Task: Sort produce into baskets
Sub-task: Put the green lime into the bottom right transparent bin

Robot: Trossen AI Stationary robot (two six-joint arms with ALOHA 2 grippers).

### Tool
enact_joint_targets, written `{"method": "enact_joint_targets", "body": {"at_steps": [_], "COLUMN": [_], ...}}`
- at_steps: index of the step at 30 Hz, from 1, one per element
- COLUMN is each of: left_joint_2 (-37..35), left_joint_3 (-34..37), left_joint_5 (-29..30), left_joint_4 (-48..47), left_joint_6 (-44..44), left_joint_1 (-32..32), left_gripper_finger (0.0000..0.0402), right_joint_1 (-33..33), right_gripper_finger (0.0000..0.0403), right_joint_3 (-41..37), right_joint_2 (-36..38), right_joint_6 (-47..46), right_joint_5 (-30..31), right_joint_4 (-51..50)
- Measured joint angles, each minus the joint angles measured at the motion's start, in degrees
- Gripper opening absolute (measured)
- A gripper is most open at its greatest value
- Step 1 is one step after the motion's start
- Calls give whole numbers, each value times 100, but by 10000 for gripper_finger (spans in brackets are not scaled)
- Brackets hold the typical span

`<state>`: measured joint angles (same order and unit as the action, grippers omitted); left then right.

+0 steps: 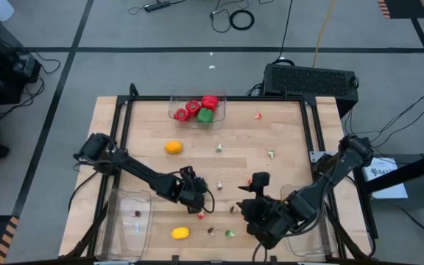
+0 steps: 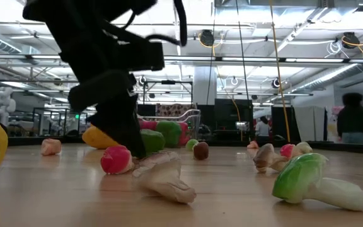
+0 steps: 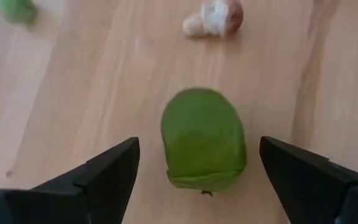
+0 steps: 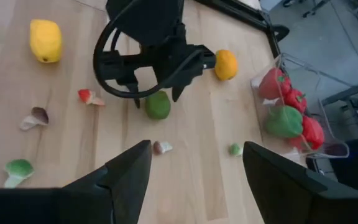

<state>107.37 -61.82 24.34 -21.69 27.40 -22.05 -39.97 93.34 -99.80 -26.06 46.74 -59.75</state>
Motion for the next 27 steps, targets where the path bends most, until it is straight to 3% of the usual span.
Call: {"method": "enact_joint_targets", "body": {"at_steps": [7,20,27], "left_joint_2": [122,121,121], "left_joint_3": [-11,-9,-9], "left_joint_5": [-180,-182,-153], "left_joint_4": [83,76,61], "left_joint_6": [-240,-406,-394], "left_joint_1": [132,141,140], "left_gripper_finger": [326,216,183], "right_joint_1": [18,-178,-334], "right_gripper_finger": [247,247,247], "right_joint_3": [0,0,0], "right_joint_2": [-130,-130,-130], "right_joint_6": [16,-509,-834], "right_joint_5": [-59,-59,-59], "right_joint_4": [-10,-9,-9]}}
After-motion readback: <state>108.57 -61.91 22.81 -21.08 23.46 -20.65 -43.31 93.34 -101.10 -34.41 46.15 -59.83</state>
